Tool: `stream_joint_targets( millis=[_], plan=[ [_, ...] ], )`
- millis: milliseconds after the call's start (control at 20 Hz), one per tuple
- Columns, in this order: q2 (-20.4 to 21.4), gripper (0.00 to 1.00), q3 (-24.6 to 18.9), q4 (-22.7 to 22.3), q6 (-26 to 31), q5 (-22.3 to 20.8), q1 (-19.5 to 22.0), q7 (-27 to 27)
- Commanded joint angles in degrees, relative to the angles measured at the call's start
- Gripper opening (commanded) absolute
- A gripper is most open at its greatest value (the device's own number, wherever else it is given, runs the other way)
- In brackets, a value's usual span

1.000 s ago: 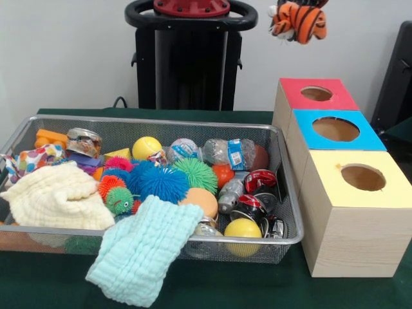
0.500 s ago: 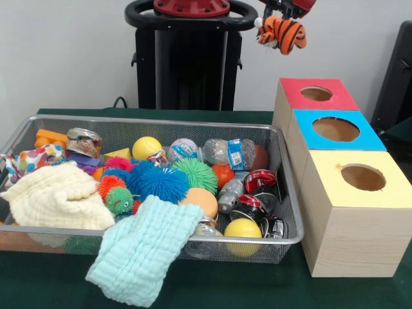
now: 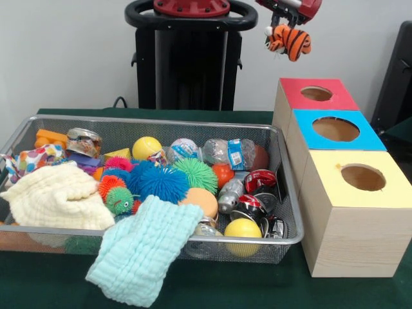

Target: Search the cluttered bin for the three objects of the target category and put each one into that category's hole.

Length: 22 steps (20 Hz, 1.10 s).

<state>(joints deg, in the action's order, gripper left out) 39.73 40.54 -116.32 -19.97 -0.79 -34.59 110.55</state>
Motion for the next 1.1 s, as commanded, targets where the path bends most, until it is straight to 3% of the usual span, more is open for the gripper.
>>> stream_joint_targets(
  millis=[50,700,1100],
  plan=[
    [-2.0,0.0,0.0,-4.8,-4.0,0.5,-1.9,7.6],
    [-9.3,0.0,3.4,-2.1,-0.2,6.1,-7.9,7.0],
    [-13.3,0.0,3.1,-0.4,0.0,9.6,-9.3,7.7]
  ],
)
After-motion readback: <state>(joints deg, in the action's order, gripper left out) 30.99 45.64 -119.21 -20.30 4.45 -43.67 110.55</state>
